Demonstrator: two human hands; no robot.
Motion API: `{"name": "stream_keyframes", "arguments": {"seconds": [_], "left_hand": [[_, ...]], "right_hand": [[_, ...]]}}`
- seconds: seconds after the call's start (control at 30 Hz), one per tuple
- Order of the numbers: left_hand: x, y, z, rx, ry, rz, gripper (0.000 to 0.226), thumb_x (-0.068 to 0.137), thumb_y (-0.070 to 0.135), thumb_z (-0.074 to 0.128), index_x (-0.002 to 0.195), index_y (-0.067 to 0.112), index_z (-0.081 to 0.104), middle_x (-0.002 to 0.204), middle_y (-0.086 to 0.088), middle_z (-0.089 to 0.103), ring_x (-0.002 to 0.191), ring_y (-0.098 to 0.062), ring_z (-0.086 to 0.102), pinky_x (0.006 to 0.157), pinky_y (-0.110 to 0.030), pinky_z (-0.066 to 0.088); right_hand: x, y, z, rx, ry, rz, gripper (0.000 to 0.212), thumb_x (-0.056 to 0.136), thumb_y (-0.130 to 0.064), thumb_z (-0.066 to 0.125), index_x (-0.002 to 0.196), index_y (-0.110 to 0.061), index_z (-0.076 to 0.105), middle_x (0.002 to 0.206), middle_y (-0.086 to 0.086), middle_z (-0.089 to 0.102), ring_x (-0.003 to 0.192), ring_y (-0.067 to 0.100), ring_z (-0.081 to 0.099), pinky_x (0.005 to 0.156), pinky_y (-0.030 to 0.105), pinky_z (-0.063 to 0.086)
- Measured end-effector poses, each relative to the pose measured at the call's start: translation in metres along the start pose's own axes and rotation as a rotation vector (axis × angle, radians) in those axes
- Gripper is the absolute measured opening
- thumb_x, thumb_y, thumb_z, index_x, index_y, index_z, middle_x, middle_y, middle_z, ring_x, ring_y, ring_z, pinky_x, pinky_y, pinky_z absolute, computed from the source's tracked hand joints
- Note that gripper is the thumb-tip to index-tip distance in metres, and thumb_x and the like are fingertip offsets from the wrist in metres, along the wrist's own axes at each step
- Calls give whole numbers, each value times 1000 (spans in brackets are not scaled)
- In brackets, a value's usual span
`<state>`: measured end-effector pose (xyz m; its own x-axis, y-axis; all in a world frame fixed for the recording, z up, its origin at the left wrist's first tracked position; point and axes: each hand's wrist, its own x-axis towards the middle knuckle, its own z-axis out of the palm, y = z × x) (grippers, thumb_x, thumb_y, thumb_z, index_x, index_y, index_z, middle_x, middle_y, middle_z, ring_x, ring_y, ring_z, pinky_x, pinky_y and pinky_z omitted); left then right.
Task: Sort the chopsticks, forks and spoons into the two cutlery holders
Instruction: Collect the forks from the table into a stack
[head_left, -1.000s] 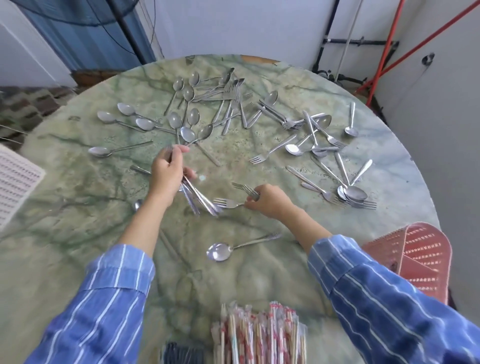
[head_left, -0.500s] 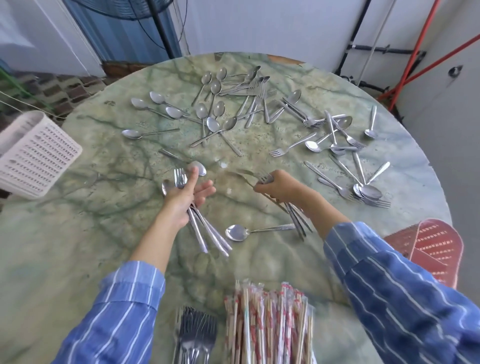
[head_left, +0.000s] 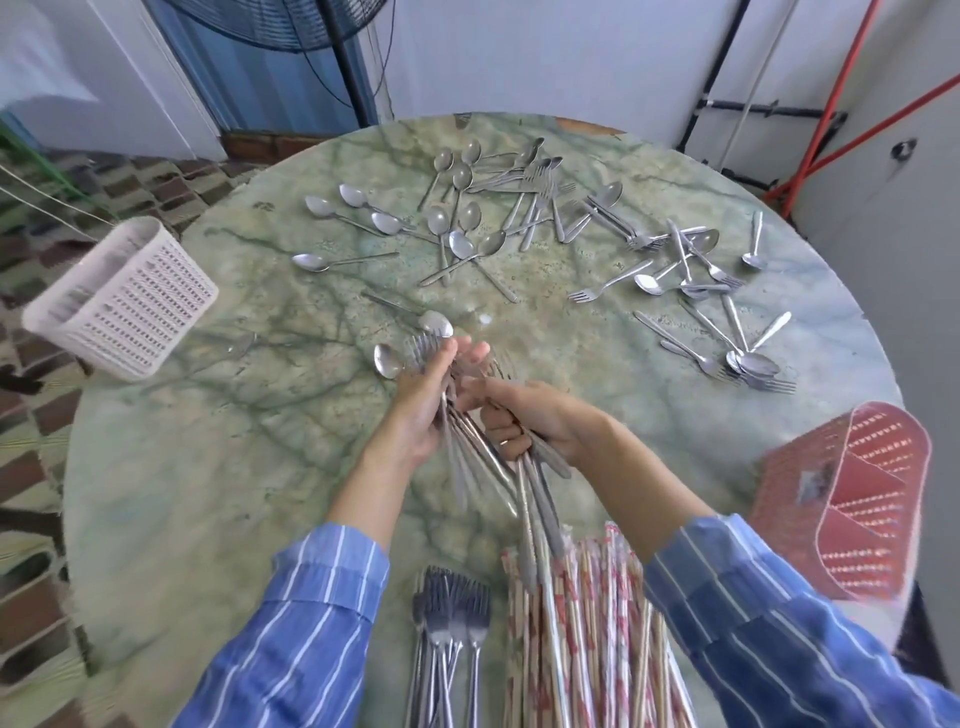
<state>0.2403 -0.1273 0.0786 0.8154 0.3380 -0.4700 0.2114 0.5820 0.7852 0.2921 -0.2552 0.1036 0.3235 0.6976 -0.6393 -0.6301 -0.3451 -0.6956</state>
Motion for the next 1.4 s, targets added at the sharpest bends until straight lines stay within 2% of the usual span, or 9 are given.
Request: {"name": "stream_keyframes", "arguments": {"seconds": [0.3, 0.47, 0.6, 0.7, 0.8, 1.0, 1.13, 1.27, 1.4], "left_hand": [[-34, 8, -88, -275, 211, -20, 19, 99, 30, 49, 88, 15, 56, 60, 5, 42, 44, -5, 44, 44, -19, 46], [-59, 11, -133, -17, 190, -80, 34, 92, 50, 51, 77, 20, 48, 55, 10, 35, 40, 0, 34, 32, -11, 25], [-90, 0, -142, -26, 140, -170, 23, 98, 31, 50, 85, 16, 60, 75, 3, 62, 50, -3, 58, 42, -15, 47], [-110, -11, -141, 38, 101, -190, 20, 88, 32, 61, 87, 12, 62, 63, 4, 53, 40, -2, 43, 38, -14, 38], [-127, -24, -137, 211, 64, -174, 42, 76, 54, 59, 85, 12, 58, 54, 7, 33, 41, -4, 26, 38, -16, 23], [-140, -34, -138, 213, -64, -227, 60, 61, 54, 77, 95, 6, 72, 67, 1, 61, 52, -10, 43, 48, -23, 31], [-142, -32, -139, 162, -41, -233, 28, 86, 33, 68, 89, 6, 67, 64, -1, 61, 44, -8, 53, 40, -19, 42], [-141, -32, -142, 195, -57, -275, 35, 98, 33, 49, 108, 3, 64, 71, -3, 64, 46, -7, 57, 41, -19, 44], [-138, -37, -149, 210, -33, -267, 34, 100, 32, 40, 88, 11, 64, 69, 0, 66, 54, -12, 57, 56, -27, 44]], "right_hand": [[-18, 55, 58, 272, 203, -35, 31, 95, -32, 57, 95, -1, 57, 65, 10, 65, 49, 14, 64, 46, 23, 55], [-22, 76, 80, 226, 382, -82, 30, 89, -39, 66, 87, -15, 48, 54, -5, 25, 42, 6, 20, 34, 16, 18], [-19, 85, 110, 377, 315, -70, 14, 93, -14, 46, 80, -14, 43, 65, 2, 33, 46, 9, 23, 37, 17, 18], [-17, 96, 129, 438, 338, -86, 21, 96, -10, 36, 75, -12, 39, 73, 10, 47, 45, 12, 33, 36, 18, 26], [-20, 104, 149, 355, 360, -105, 18, 96, -8, 38, 79, -11, 44, 76, 8, 50, 45, 12, 36, 39, 19, 27], [-28, 118, 178, 8, 276, -198, 9, 97, -2, 43, 97, -8, 50, 69, -1, 61, 53, 8, 55, 55, 20, 42], [-20, 132, 188, -229, 353, -215, 23, 96, -5, 42, 111, -11, 58, 110, 15, 58, 83, 20, 69, 48, 18, 45], [-15, 149, 190, -205, 387, -206, 27, 98, -7, 39, 109, -15, 62, 132, 17, 46, 97, 21, 66, 96, 32, 51], [-34, 153, 184, 39, 318, -238, 27, 104, -11, 39, 123, -13, 58, 121, 7, 61, 104, 19, 61, 98, 27, 49]]}}
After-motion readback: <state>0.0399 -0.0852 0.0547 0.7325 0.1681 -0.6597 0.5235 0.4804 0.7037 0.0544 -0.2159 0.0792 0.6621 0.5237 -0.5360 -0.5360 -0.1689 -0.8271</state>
